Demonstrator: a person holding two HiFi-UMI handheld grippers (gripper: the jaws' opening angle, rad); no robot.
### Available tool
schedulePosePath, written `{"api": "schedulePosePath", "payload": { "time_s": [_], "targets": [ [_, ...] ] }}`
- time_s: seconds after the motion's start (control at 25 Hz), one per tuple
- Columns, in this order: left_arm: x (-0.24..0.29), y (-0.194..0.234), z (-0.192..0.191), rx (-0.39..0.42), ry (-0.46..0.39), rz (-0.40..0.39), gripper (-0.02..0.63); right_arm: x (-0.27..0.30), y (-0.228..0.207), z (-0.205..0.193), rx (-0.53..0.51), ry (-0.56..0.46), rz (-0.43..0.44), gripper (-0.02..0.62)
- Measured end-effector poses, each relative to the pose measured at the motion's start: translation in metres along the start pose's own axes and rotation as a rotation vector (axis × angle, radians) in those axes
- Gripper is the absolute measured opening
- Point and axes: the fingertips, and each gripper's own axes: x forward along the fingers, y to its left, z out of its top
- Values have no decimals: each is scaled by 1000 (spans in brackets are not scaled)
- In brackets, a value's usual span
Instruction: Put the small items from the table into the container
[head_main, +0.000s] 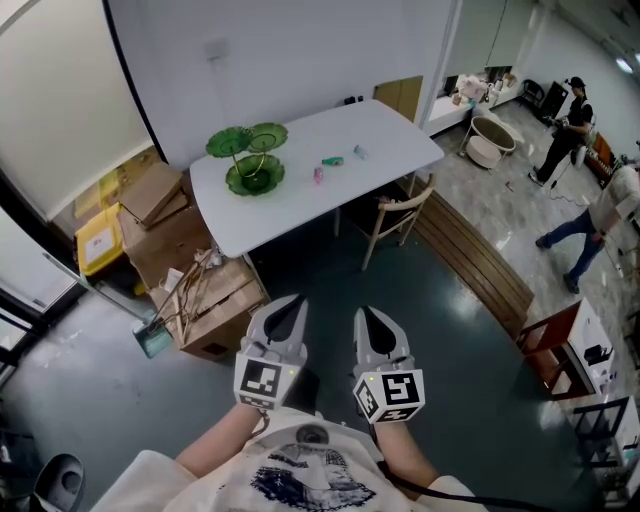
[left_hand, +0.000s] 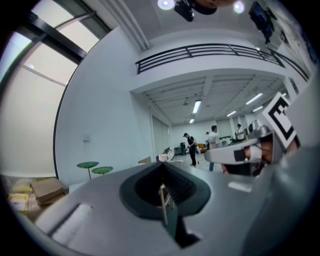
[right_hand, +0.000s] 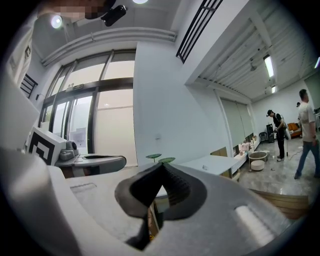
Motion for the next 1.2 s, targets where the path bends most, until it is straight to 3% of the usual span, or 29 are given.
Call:
{"api": "schedulePosePath", "payload": {
  "time_s": [0.24,0.44,0.92,1.2],
  "targets": [
    [34,31,-14,-52,11,14,-11,44,-8,-10,-11,27,14,-2],
    [75,67,-25,-35,4,5,-11,97,-19,-13,-16,50,19,-2],
    [196,210,-34,-42,2,13,-11,290,-40,11,-26,61,35,-2],
    [236,266,-41,-55,2,20,-11,365,-44,19,-25,65,41,-2]
  ]
}}
